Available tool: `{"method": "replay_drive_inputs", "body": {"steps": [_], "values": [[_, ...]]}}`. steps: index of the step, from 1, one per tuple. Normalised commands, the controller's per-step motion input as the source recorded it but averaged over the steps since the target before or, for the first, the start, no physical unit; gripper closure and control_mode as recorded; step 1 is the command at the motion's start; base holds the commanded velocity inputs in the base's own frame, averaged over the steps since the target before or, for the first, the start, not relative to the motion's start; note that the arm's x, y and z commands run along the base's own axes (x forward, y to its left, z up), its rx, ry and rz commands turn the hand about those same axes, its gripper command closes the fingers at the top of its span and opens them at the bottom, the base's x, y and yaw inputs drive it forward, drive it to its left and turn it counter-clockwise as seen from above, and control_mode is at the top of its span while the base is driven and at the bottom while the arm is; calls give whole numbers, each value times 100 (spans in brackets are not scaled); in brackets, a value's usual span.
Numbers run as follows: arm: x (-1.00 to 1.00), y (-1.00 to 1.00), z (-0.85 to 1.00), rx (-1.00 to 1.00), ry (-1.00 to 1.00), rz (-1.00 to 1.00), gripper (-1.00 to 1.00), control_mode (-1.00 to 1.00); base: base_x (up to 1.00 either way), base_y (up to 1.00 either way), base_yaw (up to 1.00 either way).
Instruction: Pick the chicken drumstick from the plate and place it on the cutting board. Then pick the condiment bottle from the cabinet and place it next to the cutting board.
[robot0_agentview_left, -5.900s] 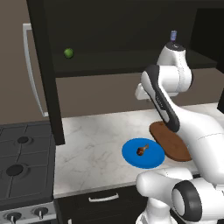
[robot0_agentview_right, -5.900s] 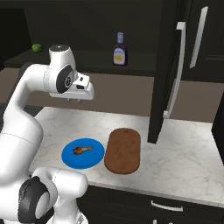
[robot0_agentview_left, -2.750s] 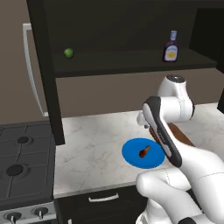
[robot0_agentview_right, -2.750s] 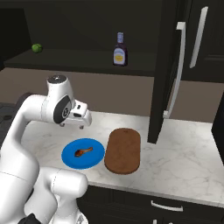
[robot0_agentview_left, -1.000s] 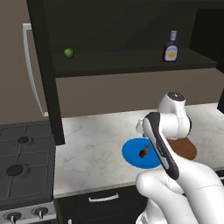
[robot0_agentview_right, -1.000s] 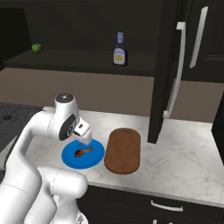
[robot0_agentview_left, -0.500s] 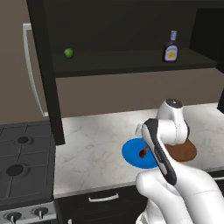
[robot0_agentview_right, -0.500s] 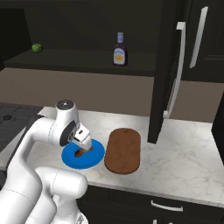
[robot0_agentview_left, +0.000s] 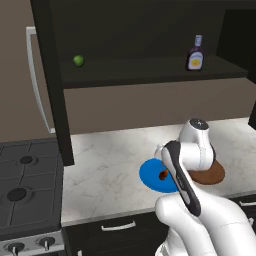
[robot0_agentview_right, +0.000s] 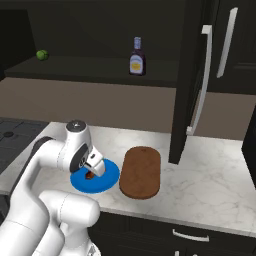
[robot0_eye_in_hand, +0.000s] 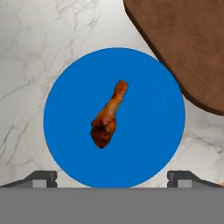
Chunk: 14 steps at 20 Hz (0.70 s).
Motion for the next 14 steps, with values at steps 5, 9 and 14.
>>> {"method": "replay_drive_inputs", "body": {"steps": [5, 9, 14], "values": [[5, 0, -11, 1, -1, -2, -100, -100, 0, 0, 0], [10, 0, -8, 1, 0, -1, -100, -100, 0, 0, 0], [13, 0, -8, 1, 0, -1, -100, -100, 0, 0, 0]]}}
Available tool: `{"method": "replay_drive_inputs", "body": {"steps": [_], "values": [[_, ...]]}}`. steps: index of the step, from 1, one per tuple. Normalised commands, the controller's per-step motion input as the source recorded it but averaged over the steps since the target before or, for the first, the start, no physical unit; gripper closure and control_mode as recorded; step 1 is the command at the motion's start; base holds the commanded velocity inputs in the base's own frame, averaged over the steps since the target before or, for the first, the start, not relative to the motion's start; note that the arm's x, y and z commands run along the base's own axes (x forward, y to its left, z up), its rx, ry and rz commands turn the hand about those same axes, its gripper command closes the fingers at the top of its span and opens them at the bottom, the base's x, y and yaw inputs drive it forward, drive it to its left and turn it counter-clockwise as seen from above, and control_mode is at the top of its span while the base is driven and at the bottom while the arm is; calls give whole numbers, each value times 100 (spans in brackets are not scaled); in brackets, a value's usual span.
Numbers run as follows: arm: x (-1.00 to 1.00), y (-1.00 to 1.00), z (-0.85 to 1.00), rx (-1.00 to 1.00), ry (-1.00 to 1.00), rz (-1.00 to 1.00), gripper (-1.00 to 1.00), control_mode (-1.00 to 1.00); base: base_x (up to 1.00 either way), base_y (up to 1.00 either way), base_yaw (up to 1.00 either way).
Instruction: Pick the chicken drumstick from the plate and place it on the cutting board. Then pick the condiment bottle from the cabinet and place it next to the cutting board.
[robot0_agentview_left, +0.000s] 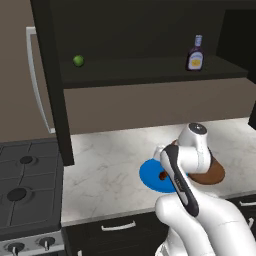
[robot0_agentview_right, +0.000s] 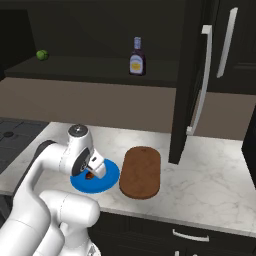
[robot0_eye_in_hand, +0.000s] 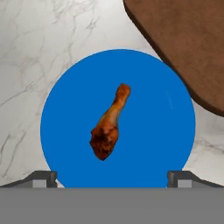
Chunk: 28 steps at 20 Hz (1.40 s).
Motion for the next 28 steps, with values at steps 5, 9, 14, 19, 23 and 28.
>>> {"method": "replay_drive_inputs", "body": {"steps": [5, 9, 14, 19, 23, 28], "values": [[14, 0, -8, 1, 0, 0, -100, -100, 0, 0, 0], [12, 0, -9, 0, 0, -1, -100, -100, 0, 0, 0], [4, 0, -14, 0, 0, 0, -100, -100, 0, 0, 0], [0, 0, -21, 0, 0, 0, -100, -100, 0, 0, 0], [0, 0, -25, 0, 0, 0, -100, -100, 0, 0, 0], [0, 0, -30, 0, 0, 0, -100, -100, 0, 0, 0]]}}
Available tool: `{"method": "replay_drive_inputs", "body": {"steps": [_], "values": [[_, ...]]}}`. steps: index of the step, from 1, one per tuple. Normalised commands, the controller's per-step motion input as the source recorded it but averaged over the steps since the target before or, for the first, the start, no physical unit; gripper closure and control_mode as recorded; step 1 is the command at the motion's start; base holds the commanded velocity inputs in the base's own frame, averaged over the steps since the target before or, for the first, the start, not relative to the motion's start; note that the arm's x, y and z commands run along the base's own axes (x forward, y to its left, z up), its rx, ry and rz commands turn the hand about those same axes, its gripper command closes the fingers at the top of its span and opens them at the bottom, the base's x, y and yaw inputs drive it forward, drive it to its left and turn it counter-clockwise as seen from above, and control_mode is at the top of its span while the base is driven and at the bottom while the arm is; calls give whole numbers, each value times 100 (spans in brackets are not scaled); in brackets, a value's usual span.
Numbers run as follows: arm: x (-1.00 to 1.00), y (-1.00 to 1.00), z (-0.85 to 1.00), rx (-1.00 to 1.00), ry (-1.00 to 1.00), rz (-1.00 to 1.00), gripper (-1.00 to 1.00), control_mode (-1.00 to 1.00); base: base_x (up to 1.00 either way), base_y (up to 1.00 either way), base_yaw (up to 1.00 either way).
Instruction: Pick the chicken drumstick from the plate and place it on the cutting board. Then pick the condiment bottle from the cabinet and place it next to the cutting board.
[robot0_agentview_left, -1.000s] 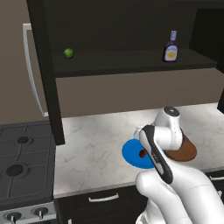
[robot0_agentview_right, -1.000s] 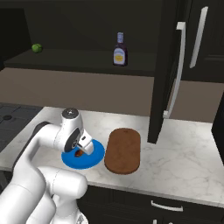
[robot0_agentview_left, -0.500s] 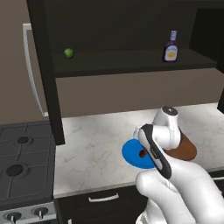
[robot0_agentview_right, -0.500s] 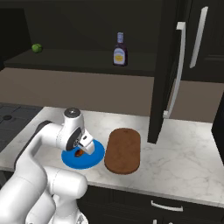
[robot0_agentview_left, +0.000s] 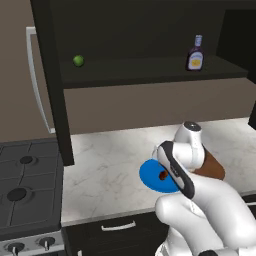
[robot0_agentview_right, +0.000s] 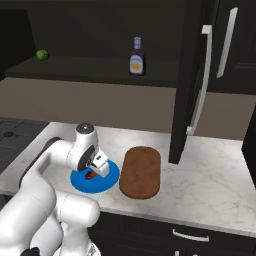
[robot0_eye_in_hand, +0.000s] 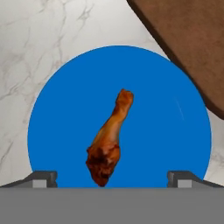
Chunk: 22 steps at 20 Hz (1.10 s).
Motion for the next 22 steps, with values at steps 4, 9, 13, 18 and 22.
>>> {"method": "replay_drive_inputs", "body": {"steps": [4, 9, 13, 18, 22], "values": [[0, 0, -33, 0, 0, 0, -100, -100, 0, 0, 0], [0, 0, -32, 0, -1, 0, -100, -100, 0, 0, 0], [0, 2, -31, 0, -4, 0, -100, -100, 0, 0, 0], [0, 6, -30, 0, -7, 0, -100, -100, 0, 0, 0], [-7, 10, -28, 0, -11, 0, -100, -100, 0, 0, 0]]}}
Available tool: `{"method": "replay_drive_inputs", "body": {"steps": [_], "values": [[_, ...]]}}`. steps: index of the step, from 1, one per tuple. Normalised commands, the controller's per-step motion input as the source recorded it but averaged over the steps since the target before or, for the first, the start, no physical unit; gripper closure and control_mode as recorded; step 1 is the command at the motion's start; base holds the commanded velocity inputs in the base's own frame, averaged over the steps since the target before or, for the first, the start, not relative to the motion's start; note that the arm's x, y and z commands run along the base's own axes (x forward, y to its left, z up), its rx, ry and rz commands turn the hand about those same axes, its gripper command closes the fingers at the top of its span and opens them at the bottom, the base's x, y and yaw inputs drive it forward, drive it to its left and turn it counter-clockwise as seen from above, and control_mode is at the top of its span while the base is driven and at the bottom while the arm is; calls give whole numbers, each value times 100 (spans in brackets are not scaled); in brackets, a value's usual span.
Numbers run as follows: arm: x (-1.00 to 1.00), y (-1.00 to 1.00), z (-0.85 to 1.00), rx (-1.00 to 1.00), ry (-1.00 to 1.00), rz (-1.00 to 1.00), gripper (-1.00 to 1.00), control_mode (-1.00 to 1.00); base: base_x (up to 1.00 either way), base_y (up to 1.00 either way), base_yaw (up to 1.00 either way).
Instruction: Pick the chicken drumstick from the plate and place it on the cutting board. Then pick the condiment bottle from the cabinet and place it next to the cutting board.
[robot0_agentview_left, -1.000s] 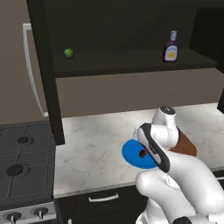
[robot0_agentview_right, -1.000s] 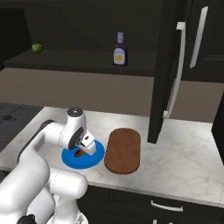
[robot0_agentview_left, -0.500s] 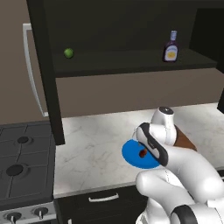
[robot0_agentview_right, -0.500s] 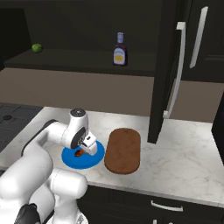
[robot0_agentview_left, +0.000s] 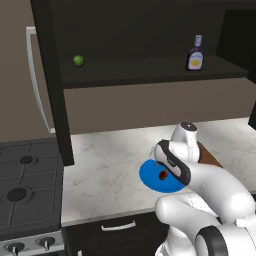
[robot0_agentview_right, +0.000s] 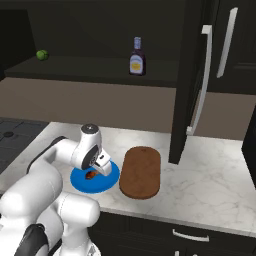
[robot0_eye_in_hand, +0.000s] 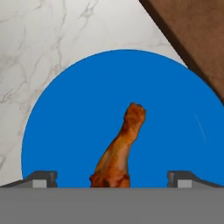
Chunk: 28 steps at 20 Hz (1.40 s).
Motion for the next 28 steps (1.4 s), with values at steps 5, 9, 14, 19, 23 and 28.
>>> {"method": "replay_drive_inputs", "body": {"steps": [5, 9, 14, 19, 23, 28], "values": [[-14, 10, -25, 0, -9, 0, -100, -100, 0, 0, 0], [-22, 4, -18, 0, -5, 0, -100, -100, 0, 0, 0], [-28, 0, -14, 0, -3, 0, -100, -100, 0, 0, 0], [-32, 0, -17, 0, -2, 0, -100, -100, 0, 0, 0], [-25, 1, -26, 0, -5, 0, -100, -100, 0, 0, 0], [-8, 9, -38, 0, -10, 0, -100, -100, 0, 0, 0]]}}
